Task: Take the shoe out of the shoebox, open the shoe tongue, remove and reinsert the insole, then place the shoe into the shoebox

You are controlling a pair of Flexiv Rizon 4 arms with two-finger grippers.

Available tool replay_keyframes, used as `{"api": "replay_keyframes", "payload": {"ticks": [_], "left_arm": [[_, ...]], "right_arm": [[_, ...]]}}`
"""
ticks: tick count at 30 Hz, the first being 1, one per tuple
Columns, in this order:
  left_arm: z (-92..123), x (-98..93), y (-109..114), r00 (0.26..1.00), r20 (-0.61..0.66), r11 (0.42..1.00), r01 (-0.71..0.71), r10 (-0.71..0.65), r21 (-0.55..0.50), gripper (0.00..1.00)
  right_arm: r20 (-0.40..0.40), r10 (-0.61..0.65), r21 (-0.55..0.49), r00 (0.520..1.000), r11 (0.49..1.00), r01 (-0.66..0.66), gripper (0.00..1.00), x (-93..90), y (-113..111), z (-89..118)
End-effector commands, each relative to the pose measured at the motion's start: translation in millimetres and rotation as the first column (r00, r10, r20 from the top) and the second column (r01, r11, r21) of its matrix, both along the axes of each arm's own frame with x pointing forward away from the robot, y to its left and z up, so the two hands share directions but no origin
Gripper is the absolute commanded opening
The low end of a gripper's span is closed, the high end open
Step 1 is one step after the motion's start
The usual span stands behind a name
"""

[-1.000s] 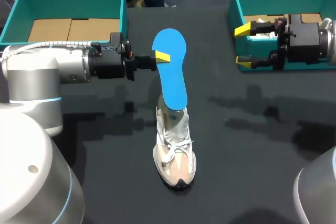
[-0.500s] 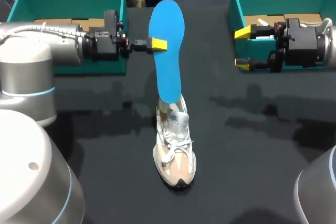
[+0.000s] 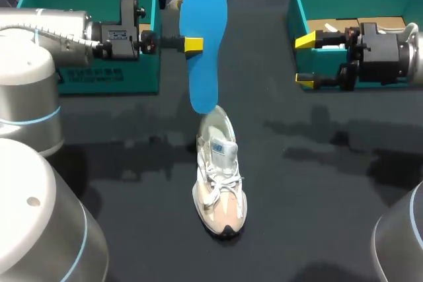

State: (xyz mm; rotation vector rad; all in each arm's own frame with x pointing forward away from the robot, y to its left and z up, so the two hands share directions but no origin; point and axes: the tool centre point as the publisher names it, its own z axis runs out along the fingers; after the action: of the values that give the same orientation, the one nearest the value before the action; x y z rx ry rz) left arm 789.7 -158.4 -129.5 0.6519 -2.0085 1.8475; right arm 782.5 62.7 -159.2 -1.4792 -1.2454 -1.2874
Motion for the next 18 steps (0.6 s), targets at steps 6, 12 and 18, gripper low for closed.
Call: {"api": "replay_keyframes", "payload": {"ticks": [6, 12, 18], "left_arm": [[8.7, -12.5, 2.9, 0.968, 0.249, 0.999, 0.001, -0.012, 0.047, 0.0], [12.5, -14.3, 5.7, 0.9, 0.426, 0.993, 0.046, -0.088, 0.108, 0.0], [14.4, -2.7, 9.1, 0.802, 0.551, 0.961, 0.099, -0.231, 0.258, 0.0]], "right_arm": [[-0.002, -0.001, -0.004, 1.0, 1.0, 0.001, 1.0, 0.6, 1.5, 0.0], [-0.002, -0.001, -0.004, 1.0, 1.0, 0.001, 1.0, 0.6, 1.5, 0.0], [-0.002, -0.001, -0.004, 1.0, 1.0, 0.001, 1.0, 0.6, 1.5, 0.0]]}}
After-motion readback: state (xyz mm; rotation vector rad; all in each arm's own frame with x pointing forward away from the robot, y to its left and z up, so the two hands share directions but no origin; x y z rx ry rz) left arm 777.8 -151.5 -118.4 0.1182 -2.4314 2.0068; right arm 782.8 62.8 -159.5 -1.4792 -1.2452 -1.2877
